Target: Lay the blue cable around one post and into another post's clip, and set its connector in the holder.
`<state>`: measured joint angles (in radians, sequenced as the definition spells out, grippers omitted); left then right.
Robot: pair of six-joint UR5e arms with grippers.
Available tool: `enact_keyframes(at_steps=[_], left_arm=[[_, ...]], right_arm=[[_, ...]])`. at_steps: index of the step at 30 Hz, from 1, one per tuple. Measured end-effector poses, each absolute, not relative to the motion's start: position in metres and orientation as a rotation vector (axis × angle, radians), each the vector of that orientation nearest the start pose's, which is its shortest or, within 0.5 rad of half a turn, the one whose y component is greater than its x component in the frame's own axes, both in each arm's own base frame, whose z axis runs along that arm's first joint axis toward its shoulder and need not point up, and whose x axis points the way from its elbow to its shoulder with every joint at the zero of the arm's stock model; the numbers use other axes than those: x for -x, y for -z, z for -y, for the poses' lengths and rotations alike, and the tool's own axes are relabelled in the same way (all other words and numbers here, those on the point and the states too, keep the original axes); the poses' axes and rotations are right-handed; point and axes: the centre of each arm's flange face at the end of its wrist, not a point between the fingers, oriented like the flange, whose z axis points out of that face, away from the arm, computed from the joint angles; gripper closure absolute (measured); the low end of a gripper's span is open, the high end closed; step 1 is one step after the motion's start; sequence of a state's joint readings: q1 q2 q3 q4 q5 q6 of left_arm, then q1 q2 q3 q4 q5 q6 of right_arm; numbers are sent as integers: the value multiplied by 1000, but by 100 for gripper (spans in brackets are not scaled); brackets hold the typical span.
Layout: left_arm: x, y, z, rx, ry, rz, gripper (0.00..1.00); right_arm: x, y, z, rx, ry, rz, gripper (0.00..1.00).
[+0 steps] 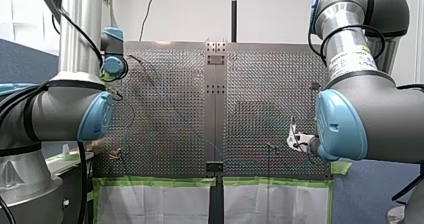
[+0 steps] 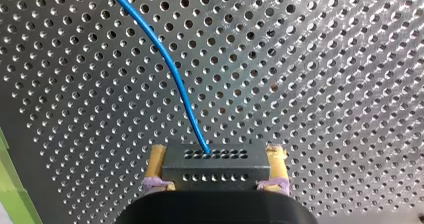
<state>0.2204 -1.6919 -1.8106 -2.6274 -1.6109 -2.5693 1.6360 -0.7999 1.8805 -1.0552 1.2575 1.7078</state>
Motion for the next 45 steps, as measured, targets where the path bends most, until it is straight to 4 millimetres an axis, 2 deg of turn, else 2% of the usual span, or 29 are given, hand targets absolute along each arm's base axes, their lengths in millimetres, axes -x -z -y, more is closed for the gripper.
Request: enact_keyframes(at_steps=[1, 2, 3, 4, 5, 15, 20, 30, 45], left_arm=[[-548, -363, 10, 853, 621, -1160, 51], [-548, -363, 11, 851, 626, -1157, 28], [-548, -363, 12, 850, 632, -1156, 28], [-548, -363, 13, 849, 640, -1156, 20], [-548, -363, 14, 849, 647, -1158, 0], [-541, -373, 23, 873, 729, -1165, 0], [-530, -383, 22, 893, 688, -1159, 0], [-519, -379, 20, 928, 558, -1210, 0], [-495, -388, 40, 875, 461, -1345, 0]], right_arm=[[-201, -19, 561, -1455, -1568, 1149, 100], [-201, -20, 561, -1455, -1568, 1148, 100], [-202, -20, 561, -1455, -1568, 1148, 100], [-202, -20, 561, -1455, -1568, 1148, 100], [-202, -20, 561, -1455, -1568, 1148, 100], [-204, -20, 561, -1459, -1571, 1146, 100], [-205, -20, 560, -1461, -1571, 1147, 100], [-206, -19, 560, -1462, -1571, 1147, 100], [-206, -19, 560, -1463, -1571, 1148, 100]])
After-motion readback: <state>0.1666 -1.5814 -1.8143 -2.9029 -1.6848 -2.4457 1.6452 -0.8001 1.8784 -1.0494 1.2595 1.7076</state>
